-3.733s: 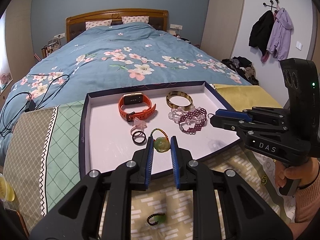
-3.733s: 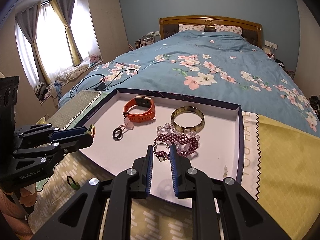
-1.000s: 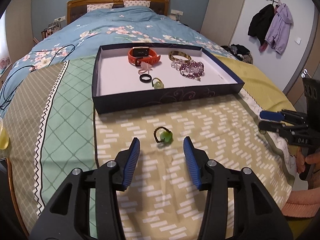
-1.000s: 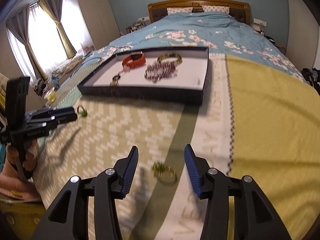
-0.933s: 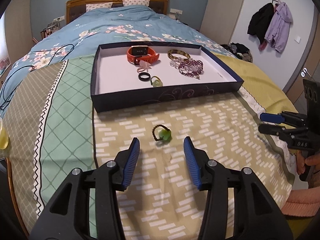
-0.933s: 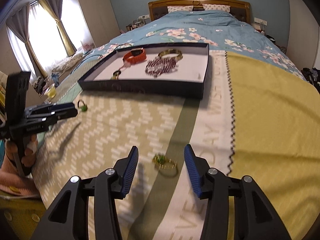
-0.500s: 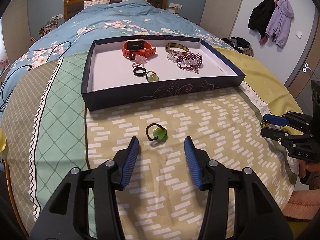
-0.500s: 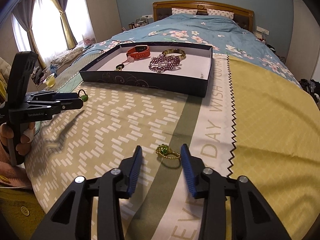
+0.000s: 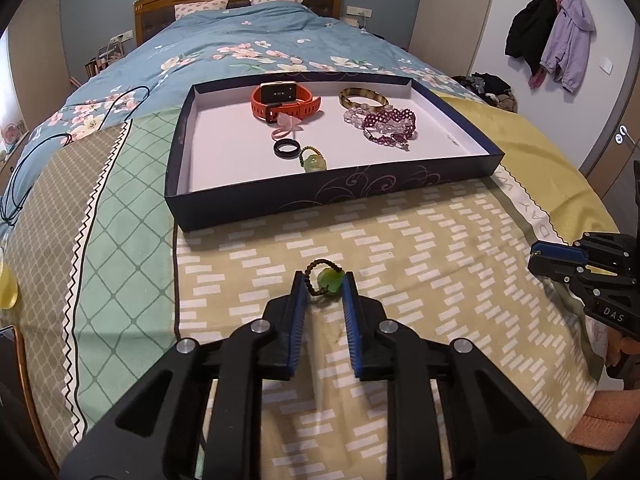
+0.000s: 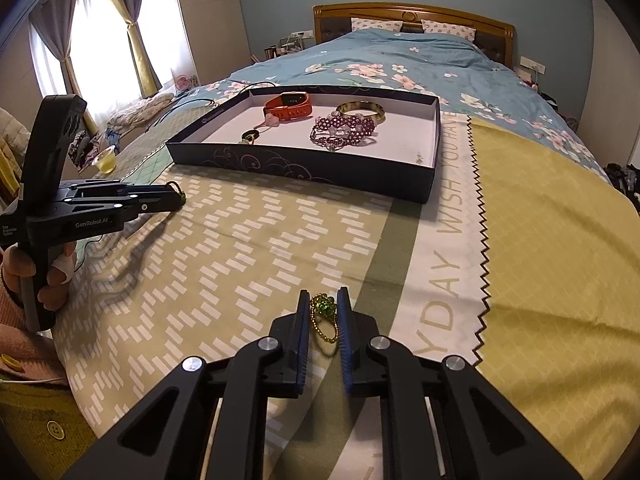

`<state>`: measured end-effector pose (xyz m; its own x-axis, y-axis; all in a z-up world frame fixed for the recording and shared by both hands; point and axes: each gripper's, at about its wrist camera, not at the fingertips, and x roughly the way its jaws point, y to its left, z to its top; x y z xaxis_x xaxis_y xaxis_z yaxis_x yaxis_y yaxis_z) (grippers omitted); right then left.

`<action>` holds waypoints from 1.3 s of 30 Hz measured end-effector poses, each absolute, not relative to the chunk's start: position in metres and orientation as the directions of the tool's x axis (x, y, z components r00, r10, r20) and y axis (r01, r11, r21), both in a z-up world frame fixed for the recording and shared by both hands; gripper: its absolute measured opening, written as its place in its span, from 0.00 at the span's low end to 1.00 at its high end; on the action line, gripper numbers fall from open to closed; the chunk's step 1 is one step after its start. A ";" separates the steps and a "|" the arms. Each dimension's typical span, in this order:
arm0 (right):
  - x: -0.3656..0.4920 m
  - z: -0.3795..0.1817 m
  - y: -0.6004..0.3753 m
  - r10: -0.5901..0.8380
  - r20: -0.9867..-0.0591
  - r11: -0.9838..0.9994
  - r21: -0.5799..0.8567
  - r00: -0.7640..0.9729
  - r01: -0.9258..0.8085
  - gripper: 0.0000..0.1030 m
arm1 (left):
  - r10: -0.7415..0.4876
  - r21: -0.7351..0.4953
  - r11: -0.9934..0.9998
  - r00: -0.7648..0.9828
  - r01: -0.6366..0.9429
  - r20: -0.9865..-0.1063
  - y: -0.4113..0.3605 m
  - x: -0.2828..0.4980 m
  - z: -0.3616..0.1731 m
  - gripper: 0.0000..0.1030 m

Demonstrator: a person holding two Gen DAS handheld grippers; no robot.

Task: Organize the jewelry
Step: 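Grasp the green hair tie with the left gripper while the right gripper grasps the gold green-stone ring, then lift the green hair tie with the left gripper while the right gripper lifts the gold ring toward the box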

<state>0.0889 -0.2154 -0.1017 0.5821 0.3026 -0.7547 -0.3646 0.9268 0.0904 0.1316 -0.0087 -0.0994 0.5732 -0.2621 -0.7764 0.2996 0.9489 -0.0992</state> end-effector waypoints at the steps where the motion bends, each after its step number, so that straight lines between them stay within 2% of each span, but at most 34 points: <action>1: 0.089 -0.101 -0.215 0.306 -0.754 0.926 0.093 0.582 -0.366 0.11 | -0.262 -0.098 0.949 0.575 0.300 -0.775 -0.009 0.131 -0.099 0.17; 7: 0.091 -0.097 -0.210 0.325 -0.741 0.921 0.107 0.588 -0.375 0.11 | -0.271 -0.106 0.947 0.579 0.302 -0.769 -0.007 0.128 -0.098 0.12; 15: 0.096 -0.087 -0.199 0.357 -0.715 0.909 0.118 0.601 -0.399 0.11 | -0.276 -0.108 0.946 0.582 0.306 -0.765 -0.006 0.125 -0.096 0.12; 17: 0.097 -0.085 -0.196 0.364 -0.711 0.906 0.121 0.602 -0.405 0.11 | -0.274 -0.112 0.947 0.578 0.300 -0.769 -0.005 0.127 -0.097 0.13; 21: 0.100 -0.083 -0.190 0.374 -0.708 0.900 0.122 0.598 -0.419 0.11 | -0.274 -0.104 0.945 0.574 0.311 -0.772 -0.007 0.131 -0.097 0.25; 24: 0.102 -0.081 -0.186 0.380 -0.705 0.896 0.119 0.599 -0.429 0.11 | -0.272 -0.097 0.944 0.573 0.316 -0.773 -0.010 0.133 -0.098 0.25; 27: 0.104 -0.081 -0.183 0.385 -0.702 0.893 0.121 0.599 -0.433 0.11 | -0.268 -0.098 0.945 0.572 0.311 -0.775 -0.010 0.136 -0.099 0.14; 39: 0.113 -0.079 -0.175 0.411 -0.684 0.885 0.143 0.602 -0.443 0.11 | -0.284 -0.102 0.942 0.599 0.319 -0.749 -0.010 0.132 -0.090 0.14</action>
